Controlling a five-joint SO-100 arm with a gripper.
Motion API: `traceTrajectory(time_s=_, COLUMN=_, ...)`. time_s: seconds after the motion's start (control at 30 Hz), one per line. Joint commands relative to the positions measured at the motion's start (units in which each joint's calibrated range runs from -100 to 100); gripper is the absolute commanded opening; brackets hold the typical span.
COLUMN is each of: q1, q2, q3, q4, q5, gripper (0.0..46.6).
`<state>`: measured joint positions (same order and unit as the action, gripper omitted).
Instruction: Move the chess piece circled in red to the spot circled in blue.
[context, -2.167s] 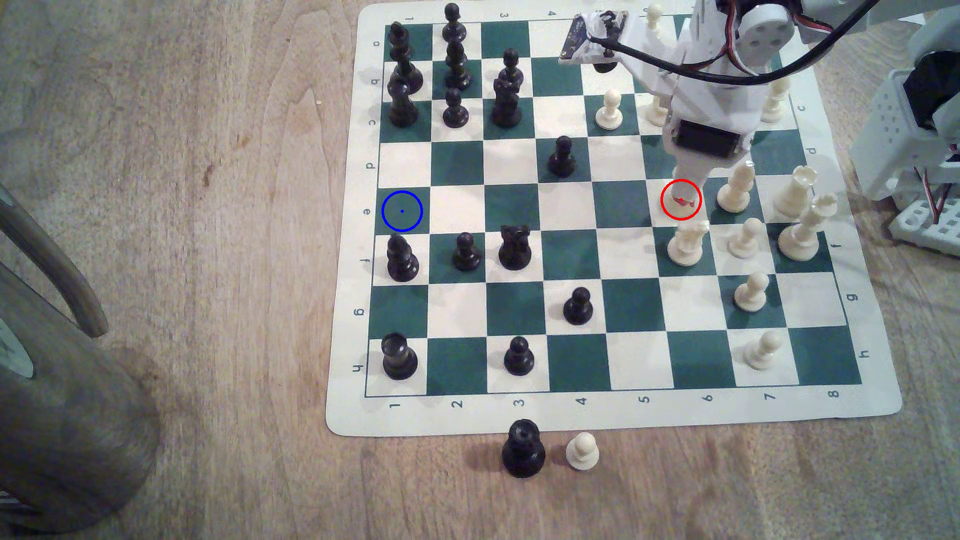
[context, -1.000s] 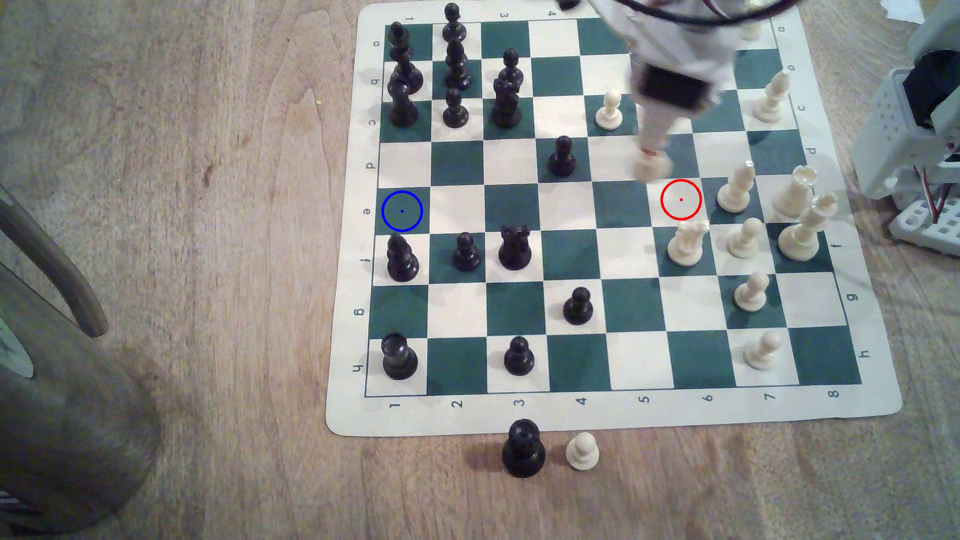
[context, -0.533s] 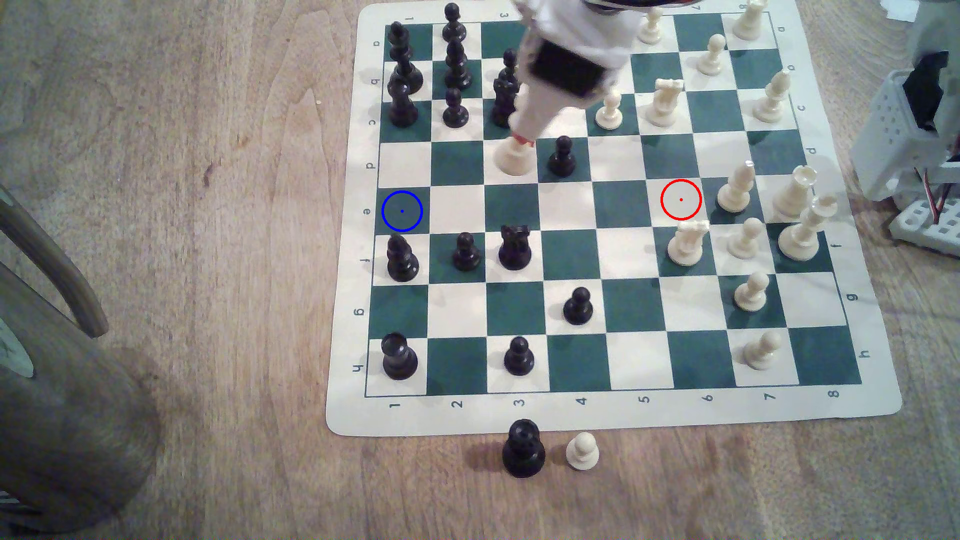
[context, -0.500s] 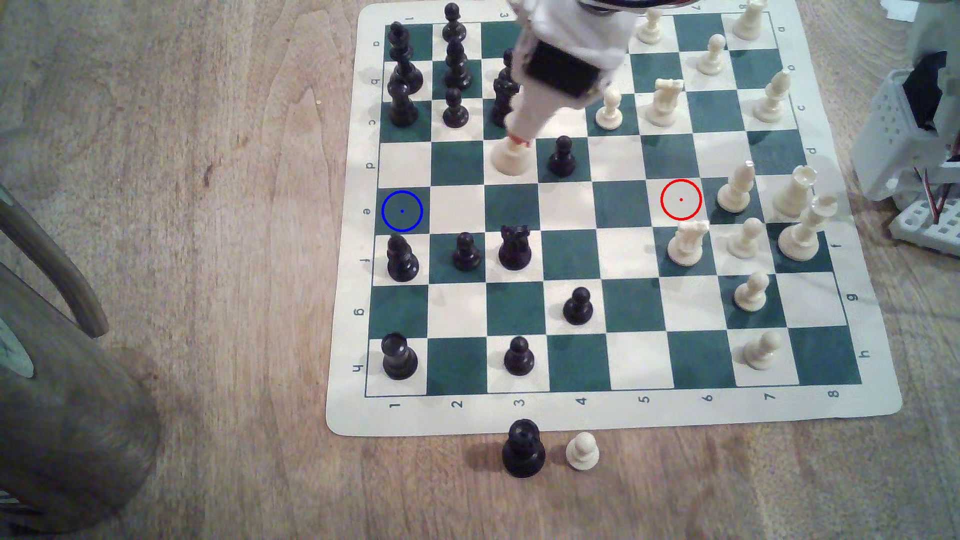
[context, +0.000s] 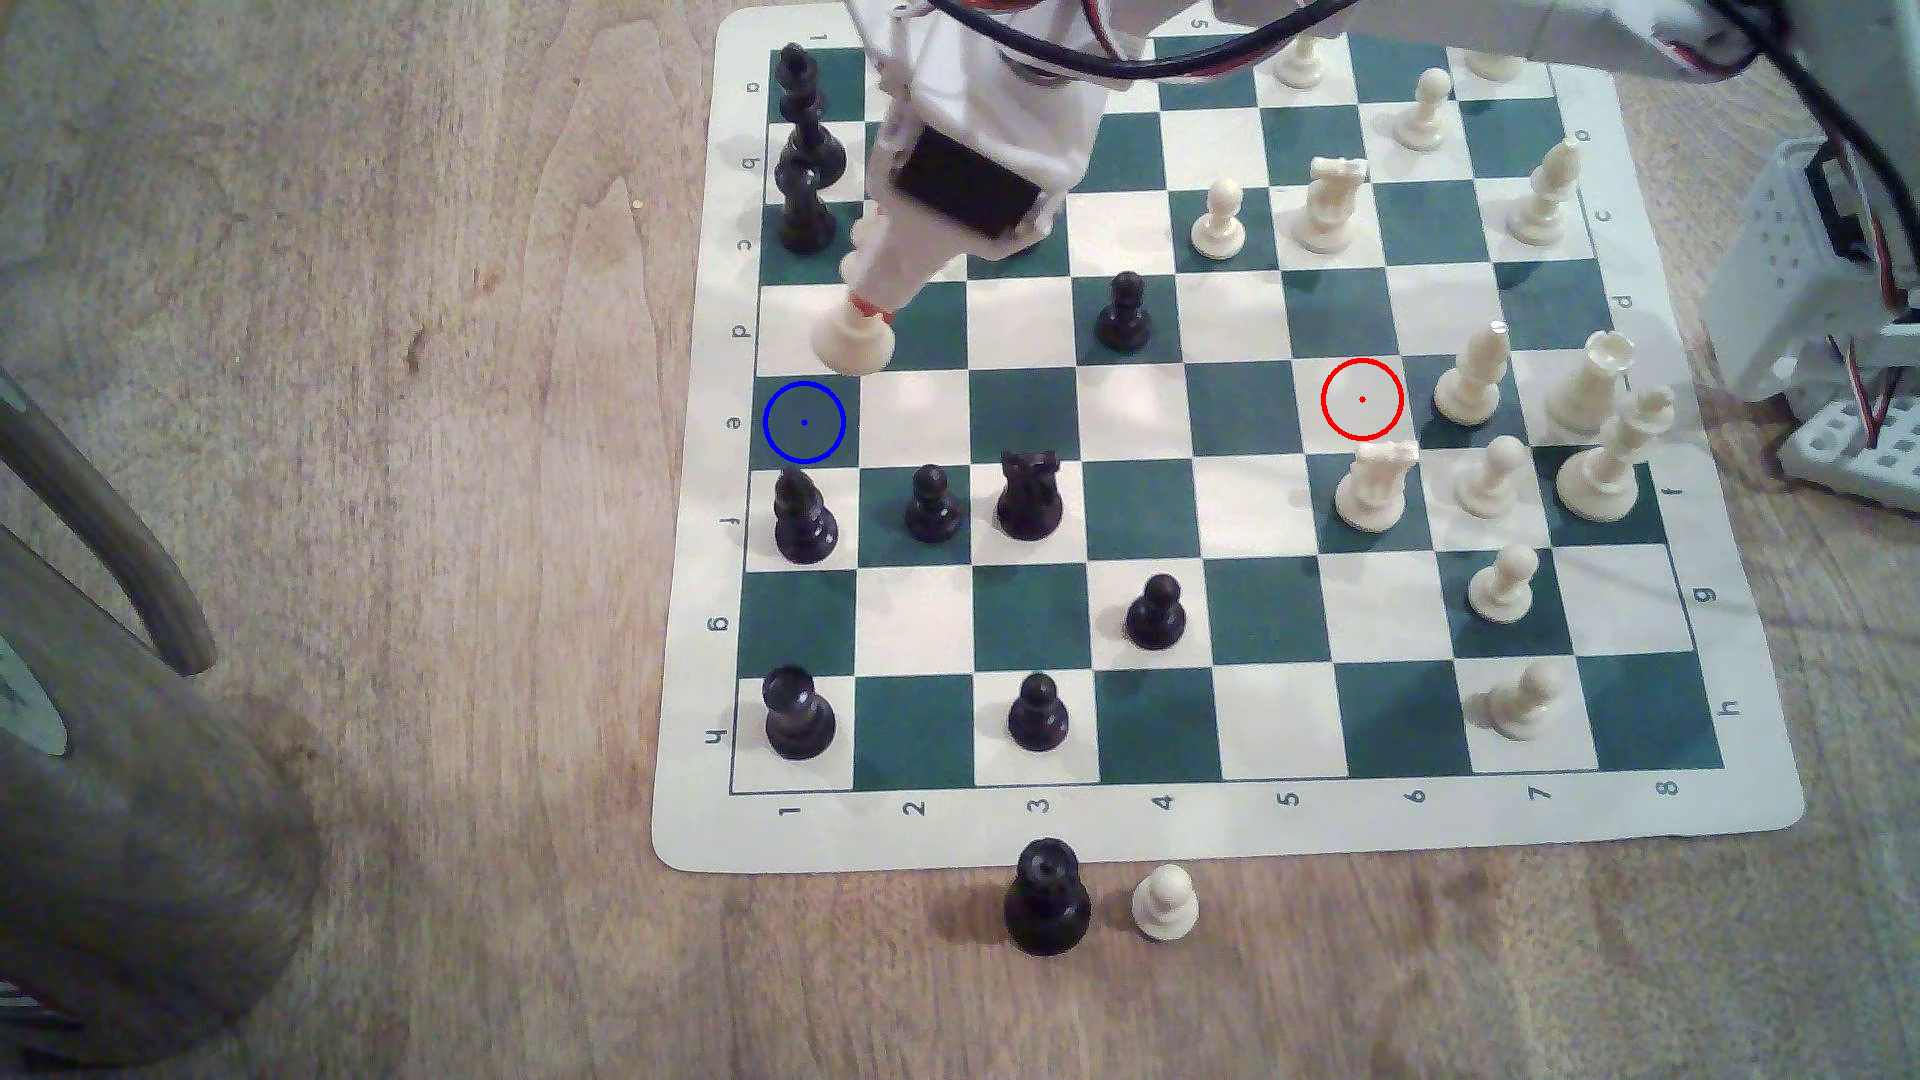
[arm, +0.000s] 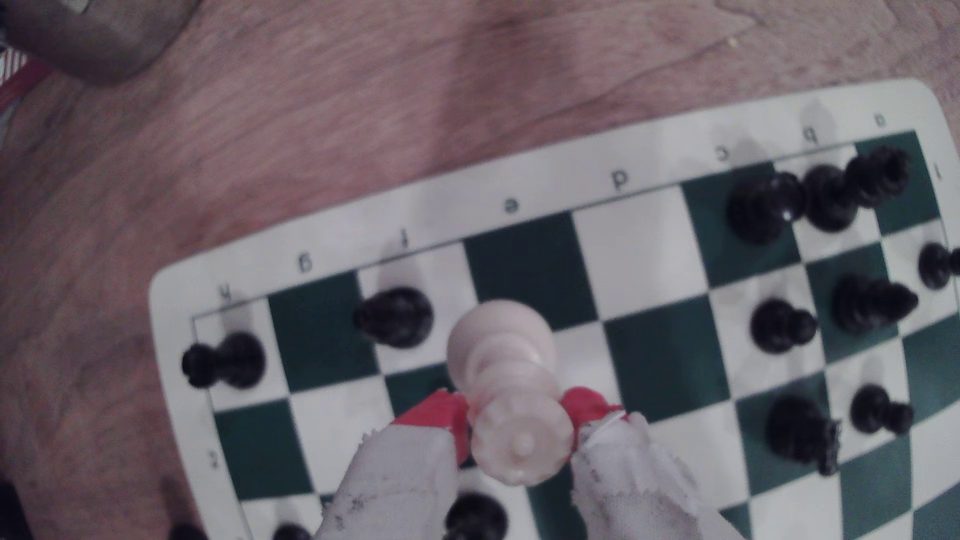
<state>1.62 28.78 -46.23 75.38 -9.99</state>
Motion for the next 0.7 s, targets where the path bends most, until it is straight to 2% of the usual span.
traceTrajectory(time_s=0.0, q1=1.08, q2=1.44, q3=-7.08, q4=-2.57, q5=0.68, gripper=0.3)
traceTrajectory(time_s=0.67, q1=1.78, q2=10.61, q3=-7.81, q4=-8.88, q5=1.03, gripper=0.8)
